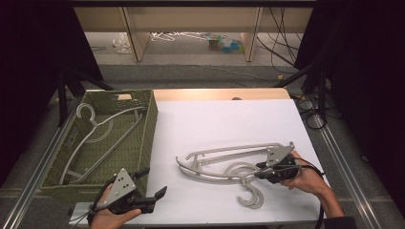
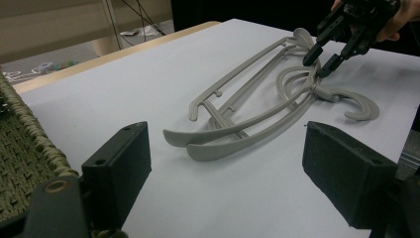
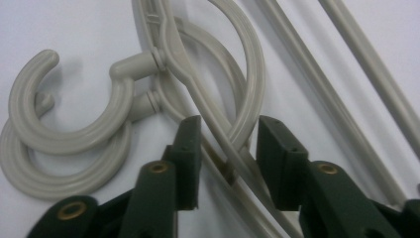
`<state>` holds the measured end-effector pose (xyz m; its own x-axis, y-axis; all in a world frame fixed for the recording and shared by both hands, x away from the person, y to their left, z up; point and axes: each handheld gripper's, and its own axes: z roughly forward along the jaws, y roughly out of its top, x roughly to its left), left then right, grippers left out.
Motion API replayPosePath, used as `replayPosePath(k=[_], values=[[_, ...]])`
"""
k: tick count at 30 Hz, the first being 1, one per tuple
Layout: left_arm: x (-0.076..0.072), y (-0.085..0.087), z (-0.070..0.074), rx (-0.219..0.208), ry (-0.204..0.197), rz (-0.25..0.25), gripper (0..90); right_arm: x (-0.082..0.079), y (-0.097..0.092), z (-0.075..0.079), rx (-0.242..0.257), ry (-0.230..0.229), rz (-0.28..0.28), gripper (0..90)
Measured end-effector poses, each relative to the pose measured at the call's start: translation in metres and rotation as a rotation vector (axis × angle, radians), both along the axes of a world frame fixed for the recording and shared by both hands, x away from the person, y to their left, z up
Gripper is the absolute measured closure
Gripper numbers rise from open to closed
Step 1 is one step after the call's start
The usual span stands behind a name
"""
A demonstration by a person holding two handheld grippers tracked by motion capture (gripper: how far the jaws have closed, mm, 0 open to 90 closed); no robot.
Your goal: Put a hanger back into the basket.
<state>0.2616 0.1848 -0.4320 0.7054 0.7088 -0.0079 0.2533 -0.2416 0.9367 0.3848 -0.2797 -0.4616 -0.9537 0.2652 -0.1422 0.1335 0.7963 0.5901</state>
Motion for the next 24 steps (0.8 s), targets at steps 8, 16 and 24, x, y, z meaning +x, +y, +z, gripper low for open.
replayPosePath(k=[8, 16, 24], values=[[0.001, 0.0, -0.001, -0.007, 0.007, -0.001, 19.0, 0.006, -0.001, -0.001, 0.008, -0.019, 0.035, 65.8], [0.001, 0.0, -0.001, -0.002, 0.012, -0.001, 19.1, 0.016, 0.012, -0.008, -0.034, -0.027, 0.015, 62.7], [0.001, 0.0, -0.002, 0.0, 0.015, -0.003, 19.3, 0.014, 0.016, -0.003, -0.095, -0.065, 0.06, 66.3]])
